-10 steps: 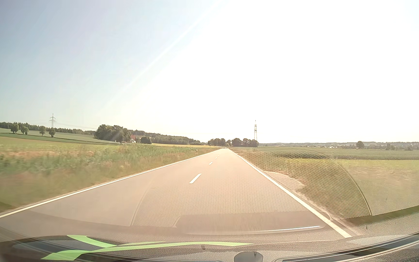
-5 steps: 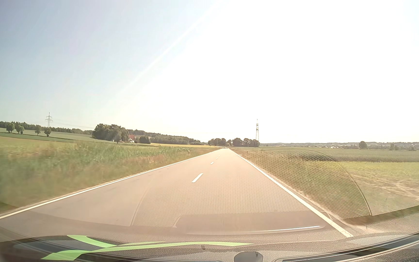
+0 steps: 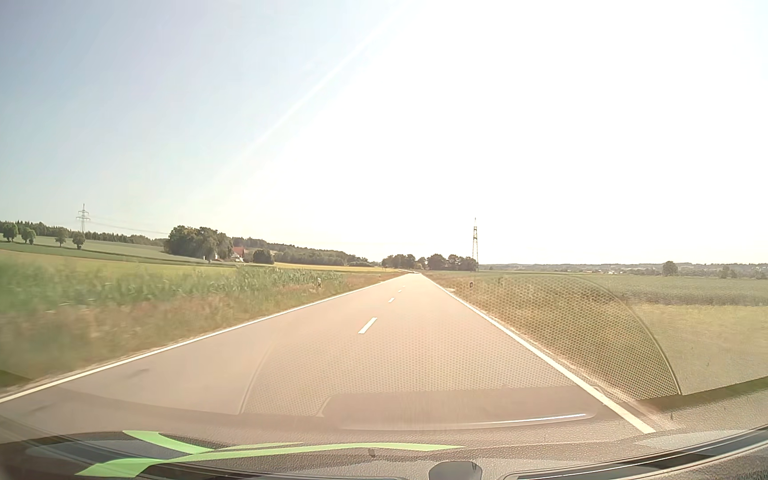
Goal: Follow the waypoints while adhering to traffic rules and regulations
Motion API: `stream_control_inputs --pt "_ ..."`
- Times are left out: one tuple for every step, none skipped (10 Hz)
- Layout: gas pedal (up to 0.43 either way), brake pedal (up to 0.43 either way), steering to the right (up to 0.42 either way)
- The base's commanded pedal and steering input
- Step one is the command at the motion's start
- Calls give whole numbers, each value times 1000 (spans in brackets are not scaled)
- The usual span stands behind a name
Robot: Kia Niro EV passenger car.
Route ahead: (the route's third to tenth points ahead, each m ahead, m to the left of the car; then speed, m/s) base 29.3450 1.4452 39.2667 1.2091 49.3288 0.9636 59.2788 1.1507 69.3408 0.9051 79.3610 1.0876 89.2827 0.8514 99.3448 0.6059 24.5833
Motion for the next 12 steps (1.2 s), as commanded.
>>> stream_control_inputs --pt "220 0 -2" --pt "220 0 -2" --pt "228 0 -2" --pt "228 0 -1" --pt "228 0 -1" --pt "228 0 0" --pt "240 0 1" --pt "240 0 1" --pt "240 0 2" --pt "240 0 3" --pt "228 0 3" --pt "228 0 3"
